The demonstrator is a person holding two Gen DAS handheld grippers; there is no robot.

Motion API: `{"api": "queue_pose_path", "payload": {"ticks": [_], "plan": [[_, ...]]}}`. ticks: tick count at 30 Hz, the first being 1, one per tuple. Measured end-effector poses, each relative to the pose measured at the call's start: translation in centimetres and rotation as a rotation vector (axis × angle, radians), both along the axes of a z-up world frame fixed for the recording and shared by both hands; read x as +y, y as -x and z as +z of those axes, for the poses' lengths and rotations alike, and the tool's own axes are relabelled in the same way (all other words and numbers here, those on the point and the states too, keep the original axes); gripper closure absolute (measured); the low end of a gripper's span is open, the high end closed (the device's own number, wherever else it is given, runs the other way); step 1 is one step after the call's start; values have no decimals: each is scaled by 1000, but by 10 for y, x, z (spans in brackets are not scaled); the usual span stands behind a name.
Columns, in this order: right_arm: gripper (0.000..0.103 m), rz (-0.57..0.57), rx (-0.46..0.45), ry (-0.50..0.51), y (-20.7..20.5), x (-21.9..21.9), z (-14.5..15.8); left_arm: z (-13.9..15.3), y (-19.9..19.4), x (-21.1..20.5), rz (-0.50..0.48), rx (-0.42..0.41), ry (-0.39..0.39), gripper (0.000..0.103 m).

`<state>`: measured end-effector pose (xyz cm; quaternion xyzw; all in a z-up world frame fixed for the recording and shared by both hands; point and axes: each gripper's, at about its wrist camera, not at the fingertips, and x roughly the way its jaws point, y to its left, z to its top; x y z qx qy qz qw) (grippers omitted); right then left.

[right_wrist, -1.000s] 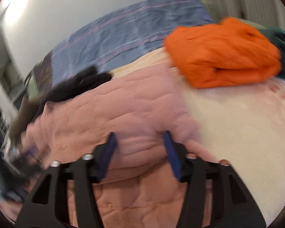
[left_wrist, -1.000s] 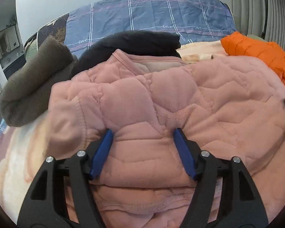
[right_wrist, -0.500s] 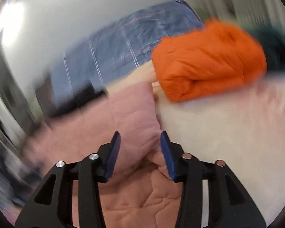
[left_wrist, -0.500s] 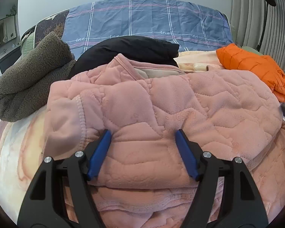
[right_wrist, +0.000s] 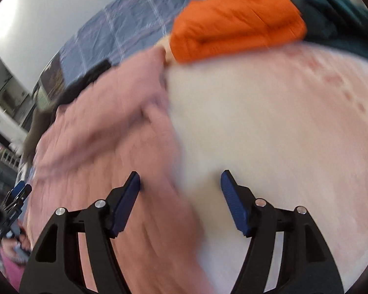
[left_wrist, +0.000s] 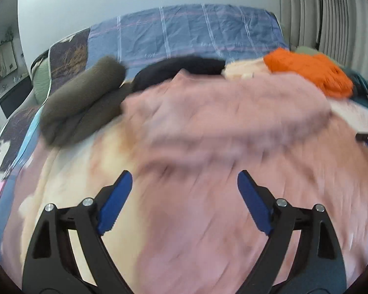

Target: Fold large clothes

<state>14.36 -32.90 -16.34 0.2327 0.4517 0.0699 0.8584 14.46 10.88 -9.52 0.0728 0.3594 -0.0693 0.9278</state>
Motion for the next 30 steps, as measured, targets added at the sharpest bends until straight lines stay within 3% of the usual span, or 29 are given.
{"api": "queue_pose_path", "payload": {"ticks": [4,8,13,17,22,27,29,30], "plan": [[35,79,-1,-135,48,-13,-5,-23,53,56,27,160,146,14],[35,149,-10,-142,78,-3,-8,-45,102,81,20,224,241,14],[35,195,-25,-146,106,8,-4,-50,136,83,-29,232,363,15],[35,251,-44,-169,132,12,0,-50,152,69,-99,258,408,16],[33,334,-71,-276,152,10,0,-39,174,48,-221,290,505,17],[33,311,-59,-348,142,9,-3,-11,173,38,-243,212,551,32],[33,312,-65,-344,141,12,-1,-7,171,39,-217,198,533,50],[33,313,-70,-341,144,11,0,-6,172,42,-204,200,528,53]]}}
